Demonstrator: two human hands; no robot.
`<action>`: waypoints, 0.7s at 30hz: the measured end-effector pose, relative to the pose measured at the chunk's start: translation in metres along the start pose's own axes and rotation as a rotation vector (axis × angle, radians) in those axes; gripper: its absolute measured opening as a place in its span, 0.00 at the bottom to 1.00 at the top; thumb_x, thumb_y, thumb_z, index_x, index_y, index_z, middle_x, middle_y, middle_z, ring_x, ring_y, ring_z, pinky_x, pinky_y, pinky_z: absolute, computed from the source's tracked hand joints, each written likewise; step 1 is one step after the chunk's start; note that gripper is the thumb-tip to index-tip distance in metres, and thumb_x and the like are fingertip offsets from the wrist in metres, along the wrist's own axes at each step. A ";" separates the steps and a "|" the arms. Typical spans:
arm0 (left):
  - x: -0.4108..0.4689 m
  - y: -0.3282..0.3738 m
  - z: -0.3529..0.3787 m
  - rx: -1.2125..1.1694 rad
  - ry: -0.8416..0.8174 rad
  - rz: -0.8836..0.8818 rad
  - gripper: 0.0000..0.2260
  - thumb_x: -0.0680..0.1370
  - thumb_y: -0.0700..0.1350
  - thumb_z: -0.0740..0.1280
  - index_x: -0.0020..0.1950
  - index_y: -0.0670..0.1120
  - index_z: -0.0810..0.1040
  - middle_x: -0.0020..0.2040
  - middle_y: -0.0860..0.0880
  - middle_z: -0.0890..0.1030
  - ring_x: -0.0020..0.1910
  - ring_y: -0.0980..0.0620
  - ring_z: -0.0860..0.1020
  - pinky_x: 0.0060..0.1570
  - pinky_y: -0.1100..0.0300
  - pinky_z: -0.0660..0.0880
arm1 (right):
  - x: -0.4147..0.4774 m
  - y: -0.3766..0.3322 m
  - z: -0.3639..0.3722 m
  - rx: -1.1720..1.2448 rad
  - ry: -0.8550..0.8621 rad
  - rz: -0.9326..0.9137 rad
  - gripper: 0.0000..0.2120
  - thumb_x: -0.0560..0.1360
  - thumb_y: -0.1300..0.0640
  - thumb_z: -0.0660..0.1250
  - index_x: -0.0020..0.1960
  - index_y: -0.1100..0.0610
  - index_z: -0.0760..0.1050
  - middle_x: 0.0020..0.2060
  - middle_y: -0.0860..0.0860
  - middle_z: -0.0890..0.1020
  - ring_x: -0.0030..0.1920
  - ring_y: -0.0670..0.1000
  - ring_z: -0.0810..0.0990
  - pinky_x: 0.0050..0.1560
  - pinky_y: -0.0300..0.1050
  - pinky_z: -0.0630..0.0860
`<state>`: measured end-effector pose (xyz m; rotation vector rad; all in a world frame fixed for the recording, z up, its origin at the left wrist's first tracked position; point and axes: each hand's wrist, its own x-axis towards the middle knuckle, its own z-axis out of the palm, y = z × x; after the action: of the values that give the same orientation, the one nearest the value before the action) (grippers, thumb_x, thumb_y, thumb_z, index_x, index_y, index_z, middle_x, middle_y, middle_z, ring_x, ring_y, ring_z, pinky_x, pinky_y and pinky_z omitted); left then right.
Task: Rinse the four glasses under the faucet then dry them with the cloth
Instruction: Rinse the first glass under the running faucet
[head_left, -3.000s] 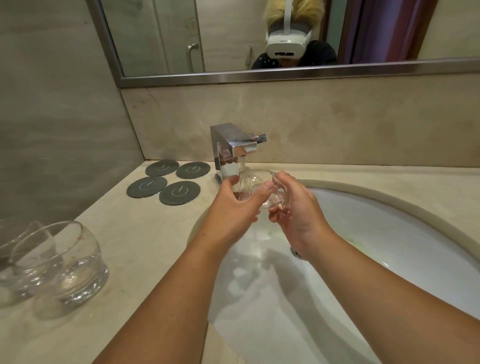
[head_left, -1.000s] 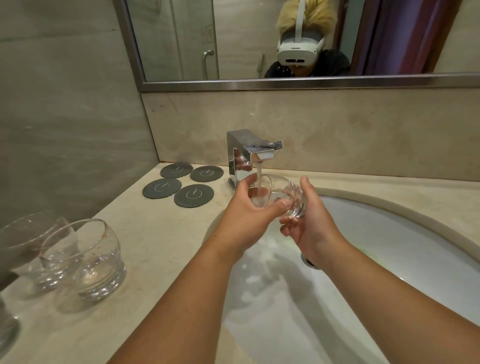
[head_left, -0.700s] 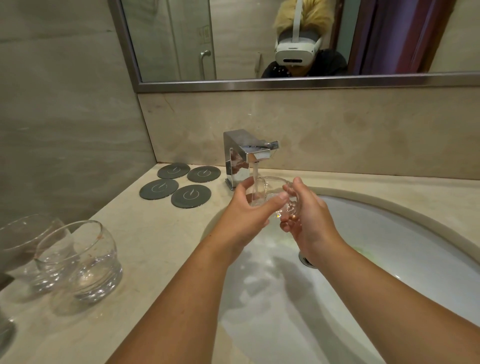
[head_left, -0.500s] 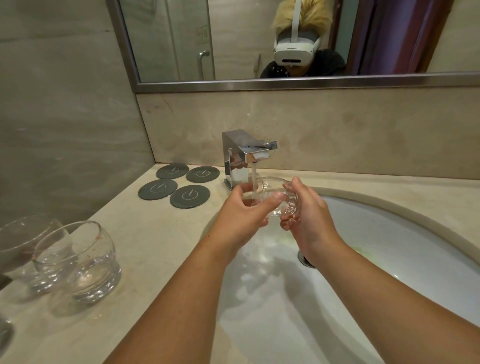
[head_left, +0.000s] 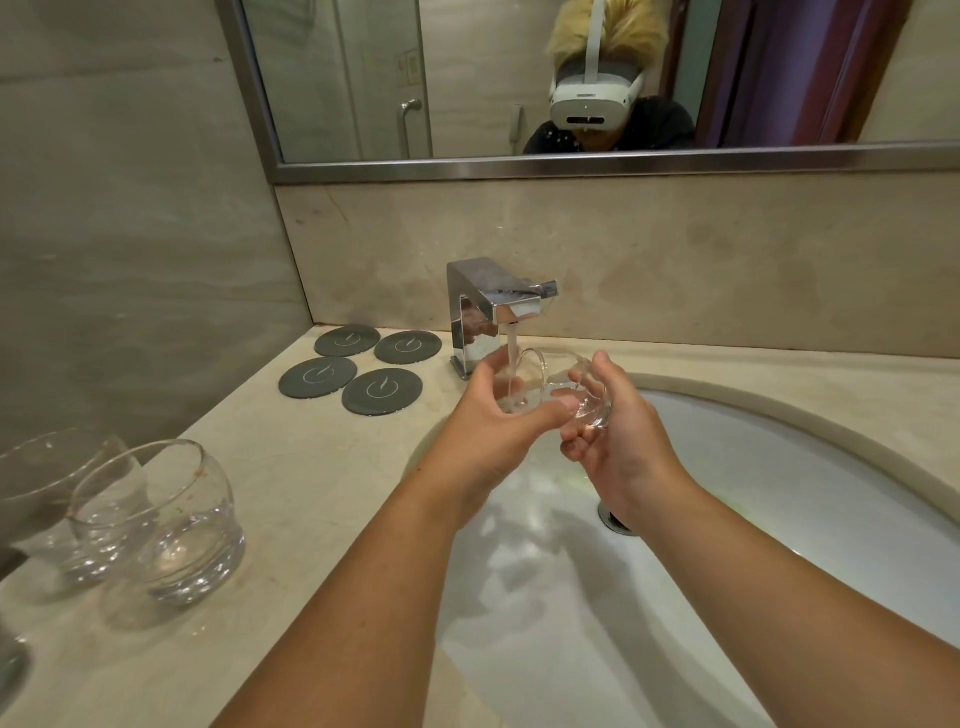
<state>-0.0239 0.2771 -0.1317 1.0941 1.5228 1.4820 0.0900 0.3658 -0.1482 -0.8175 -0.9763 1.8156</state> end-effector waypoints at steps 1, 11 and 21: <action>0.000 0.000 0.000 -0.017 0.002 -0.029 0.39 0.66 0.57 0.82 0.75 0.59 0.70 0.65 0.54 0.82 0.63 0.57 0.82 0.70 0.49 0.77 | 0.000 0.000 0.000 0.004 -0.001 -0.015 0.19 0.82 0.43 0.68 0.59 0.59 0.80 0.35 0.53 0.82 0.26 0.49 0.72 0.26 0.41 0.67; 0.000 0.000 -0.001 -0.016 0.087 -0.084 0.38 0.64 0.66 0.80 0.68 0.52 0.74 0.57 0.51 0.85 0.52 0.52 0.87 0.60 0.52 0.84 | 0.000 0.002 -0.001 -0.038 -0.071 -0.090 0.12 0.82 0.47 0.70 0.55 0.56 0.81 0.41 0.53 0.82 0.29 0.52 0.74 0.28 0.45 0.70; 0.005 -0.006 -0.005 0.016 0.052 0.029 0.39 0.64 0.61 0.82 0.74 0.57 0.76 0.64 0.54 0.84 0.65 0.52 0.83 0.71 0.45 0.76 | 0.004 0.003 -0.004 -0.042 -0.054 -0.046 0.21 0.82 0.41 0.67 0.60 0.58 0.82 0.47 0.55 0.83 0.30 0.49 0.76 0.28 0.44 0.70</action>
<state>-0.0306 0.2802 -0.1369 1.0989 1.5626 1.5316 0.0906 0.3699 -0.1528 -0.7684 -1.0632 1.7911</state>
